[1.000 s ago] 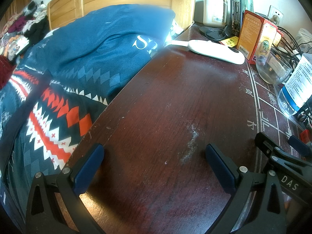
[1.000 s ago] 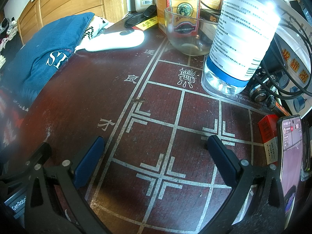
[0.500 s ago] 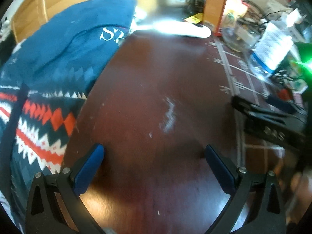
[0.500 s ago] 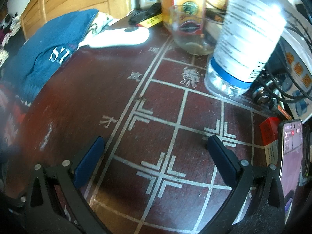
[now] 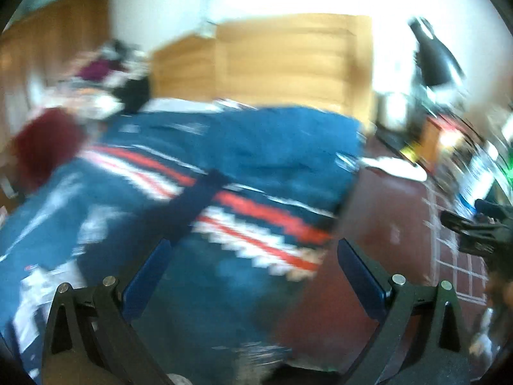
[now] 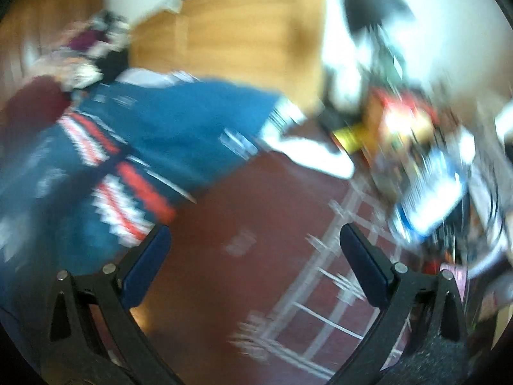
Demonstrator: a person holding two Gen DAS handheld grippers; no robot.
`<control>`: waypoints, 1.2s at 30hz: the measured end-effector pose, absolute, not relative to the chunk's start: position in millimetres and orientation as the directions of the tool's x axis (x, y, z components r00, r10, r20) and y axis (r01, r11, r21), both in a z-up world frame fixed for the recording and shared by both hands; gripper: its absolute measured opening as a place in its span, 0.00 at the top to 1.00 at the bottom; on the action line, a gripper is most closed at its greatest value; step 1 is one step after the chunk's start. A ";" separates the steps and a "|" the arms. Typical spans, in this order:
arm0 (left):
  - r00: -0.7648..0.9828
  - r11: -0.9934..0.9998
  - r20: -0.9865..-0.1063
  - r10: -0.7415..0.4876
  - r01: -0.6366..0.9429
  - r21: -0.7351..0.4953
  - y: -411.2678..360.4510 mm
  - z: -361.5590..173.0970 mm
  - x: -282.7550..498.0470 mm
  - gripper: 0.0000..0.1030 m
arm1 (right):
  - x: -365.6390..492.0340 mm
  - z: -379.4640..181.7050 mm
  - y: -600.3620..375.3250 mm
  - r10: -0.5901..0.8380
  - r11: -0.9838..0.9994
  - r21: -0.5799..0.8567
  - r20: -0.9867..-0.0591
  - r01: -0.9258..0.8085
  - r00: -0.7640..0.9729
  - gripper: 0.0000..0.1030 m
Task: Fold large clothes
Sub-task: 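Swing both open tools from the desk over the navy shirt on the bed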
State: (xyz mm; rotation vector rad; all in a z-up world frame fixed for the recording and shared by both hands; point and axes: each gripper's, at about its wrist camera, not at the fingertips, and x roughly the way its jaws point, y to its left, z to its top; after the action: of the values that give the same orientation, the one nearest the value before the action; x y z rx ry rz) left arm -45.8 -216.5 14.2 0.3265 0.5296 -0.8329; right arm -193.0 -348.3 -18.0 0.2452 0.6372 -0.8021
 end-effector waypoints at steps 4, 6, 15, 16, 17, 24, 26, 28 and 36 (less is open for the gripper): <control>0.694 0.760 -0.469 -0.545 0.646 0.073 -140.7 54.7 -29.7 0.00 | -149.8 38.9 -273.4 -0.604 0.773 -0.131 -0.453 0.620 0.656 0.00; 0.755 0.809 -0.420 -0.504 0.583 0.078 -102.7 75.8 -27.3 0.00 | -132.8 68.8 -231.6 -0.549 0.832 -0.157 -0.380 0.533 0.744 0.00; 0.939 0.956 -0.231 -0.255 0.281 0.088 44.9 141.4 -38.6 0.00 | -91.6 124.2 -114.6 -0.460 0.884 -0.200 -0.207 0.422 0.864 0.00; 0.936 0.959 -0.238 -0.259 0.279 0.056 61.1 143.2 -37.7 0.00 | -86.2 123.0 -107.3 -0.438 0.895 -0.194 -0.222 0.401 0.871 0.00; 0.928 0.960 -0.259 -0.267 0.279 0.009 79.5 143.7 -33.4 0.00 | -81.2 120.3 -101.0 -0.397 0.915 -0.185 -0.246 0.360 0.884 0.00; 0.880 0.975 -0.419 -0.223 0.203 -0.091 156.4 100.1 -2.0 0.00 | -42.1 81.8 -61.0 -0.360 0.922 -0.283 -0.371 0.265 0.856 0.00; 0.852 0.969 -0.462 -0.245 0.200 -0.146 178.9 79.2 9.1 0.00 | -31.7 69.3 -55.3 -0.372 0.915 -0.311 -0.410 0.256 0.833 0.00; 0.855 0.975 -0.472 -0.216 0.167 -0.144 195.4 58.1 15.7 0.00 | -27.4 61.4 -50.4 -0.386 0.910 -0.325 -0.437 0.258 0.812 0.00; 0.793 0.967 -0.560 -0.241 0.144 -0.211 232.8 -0.5 39.7 0.00 | -14.1 44.4 -47.2 -0.343 0.934 -0.276 -0.524 0.226 0.780 0.00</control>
State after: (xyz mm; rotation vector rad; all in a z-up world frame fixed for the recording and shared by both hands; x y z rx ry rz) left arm 39.7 232.8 -0.5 -0.1611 0.6226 -0.2081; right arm -14.1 -47.2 44.4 -0.2027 0.6031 -0.3099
